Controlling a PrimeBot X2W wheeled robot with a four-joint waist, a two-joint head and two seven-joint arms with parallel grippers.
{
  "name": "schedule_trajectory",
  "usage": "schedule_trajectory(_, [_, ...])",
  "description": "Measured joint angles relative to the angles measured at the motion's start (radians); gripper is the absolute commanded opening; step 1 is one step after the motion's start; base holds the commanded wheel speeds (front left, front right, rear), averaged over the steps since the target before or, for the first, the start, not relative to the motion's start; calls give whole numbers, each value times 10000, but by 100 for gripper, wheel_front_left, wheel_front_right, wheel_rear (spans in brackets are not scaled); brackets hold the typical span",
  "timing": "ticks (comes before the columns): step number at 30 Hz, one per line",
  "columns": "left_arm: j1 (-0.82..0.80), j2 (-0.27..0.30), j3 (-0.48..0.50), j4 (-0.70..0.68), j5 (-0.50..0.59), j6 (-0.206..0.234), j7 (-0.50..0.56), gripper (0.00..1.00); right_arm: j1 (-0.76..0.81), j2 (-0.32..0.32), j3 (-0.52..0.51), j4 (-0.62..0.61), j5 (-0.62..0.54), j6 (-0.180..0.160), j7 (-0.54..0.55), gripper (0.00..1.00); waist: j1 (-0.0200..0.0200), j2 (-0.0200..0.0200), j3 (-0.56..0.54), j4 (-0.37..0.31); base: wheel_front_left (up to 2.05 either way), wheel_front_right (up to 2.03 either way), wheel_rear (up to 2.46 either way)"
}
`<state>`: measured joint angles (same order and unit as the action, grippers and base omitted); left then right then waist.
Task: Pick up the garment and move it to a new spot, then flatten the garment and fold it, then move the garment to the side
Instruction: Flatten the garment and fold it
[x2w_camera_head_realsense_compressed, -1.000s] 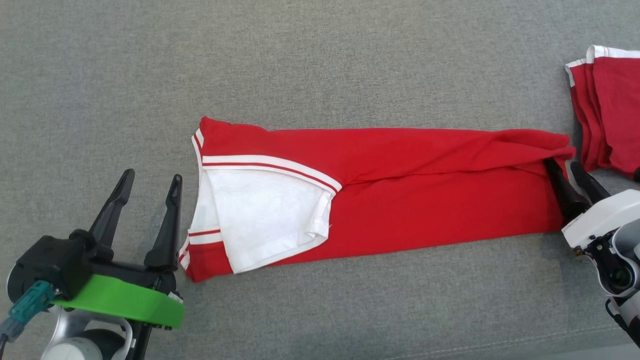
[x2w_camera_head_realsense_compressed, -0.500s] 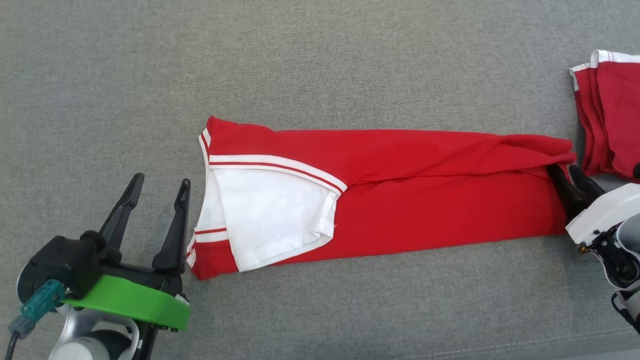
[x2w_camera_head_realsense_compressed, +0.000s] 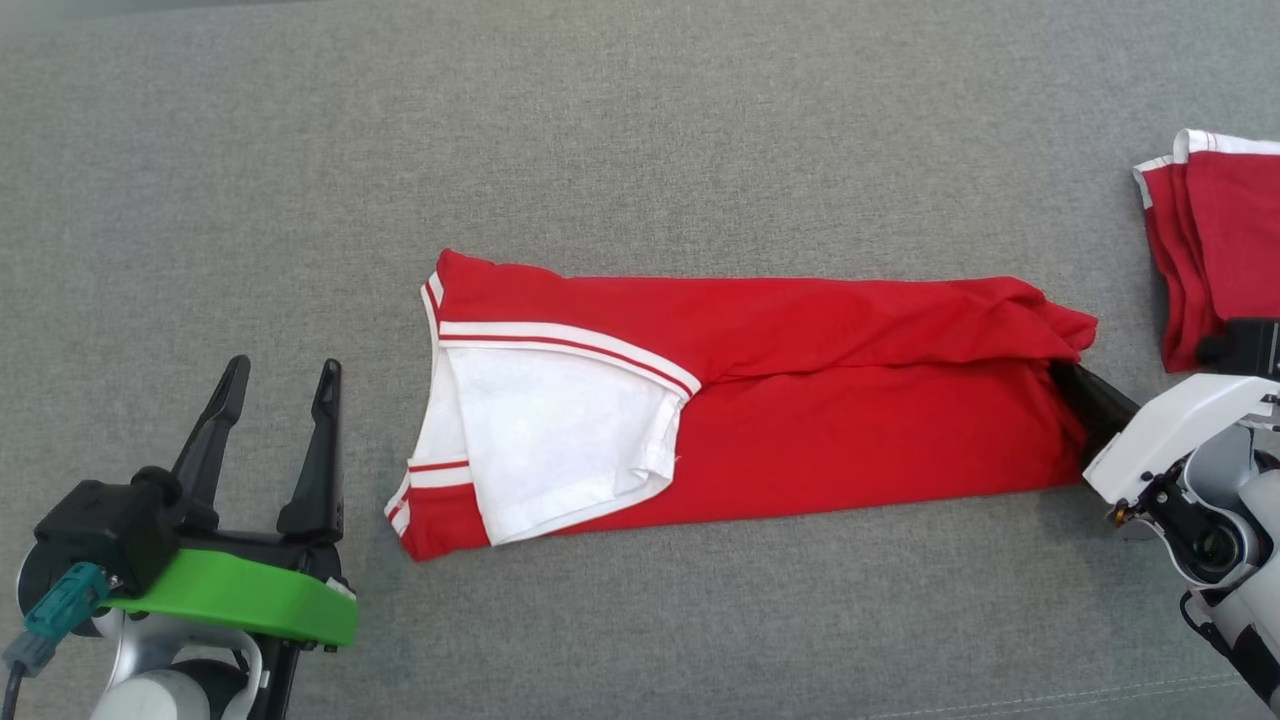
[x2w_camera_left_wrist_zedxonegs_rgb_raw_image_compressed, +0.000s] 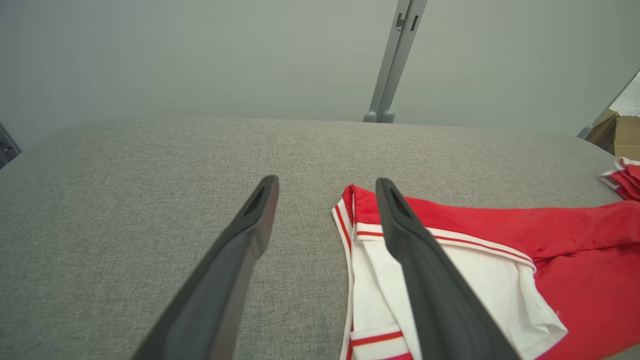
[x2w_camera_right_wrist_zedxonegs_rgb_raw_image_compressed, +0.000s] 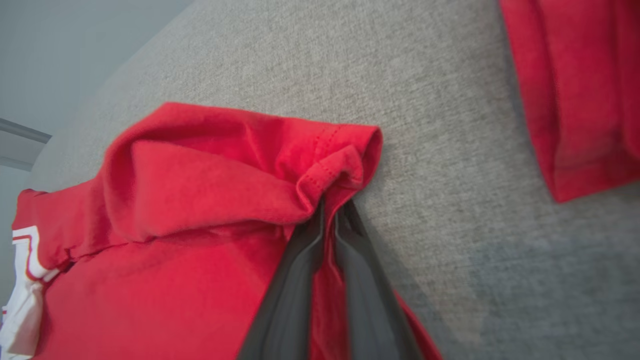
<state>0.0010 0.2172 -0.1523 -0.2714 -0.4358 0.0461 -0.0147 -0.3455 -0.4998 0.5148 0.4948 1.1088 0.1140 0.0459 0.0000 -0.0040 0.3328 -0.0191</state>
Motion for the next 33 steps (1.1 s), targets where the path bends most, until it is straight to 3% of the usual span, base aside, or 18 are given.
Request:
schedule_trajectory(7, [47,-165,21,380,-180,65,-217,100,1,-142,-140,-387,426,4,357,0,0,0,-490,19,0,0,0])
schedule_trajectory(23, [458,-259,236,389,-353,69,-403,100,262,-2155,-1678,-477,1488,-109,959,0,0,0,-1011,-102,0,0,0])
schedule_trajectory(27, [461,-257,219,353,-360,69,-403,100,251,-2054,-1511,-1290,1685,-90,1206,0,0,0,-914,-201,0,0,0])
schedule_trajectory(33, [467,-117,153,261,-353,63,-378,100,35,-865,-205,-3340,1766,4,1937,0,0,0,-698,-422,0,0,0])
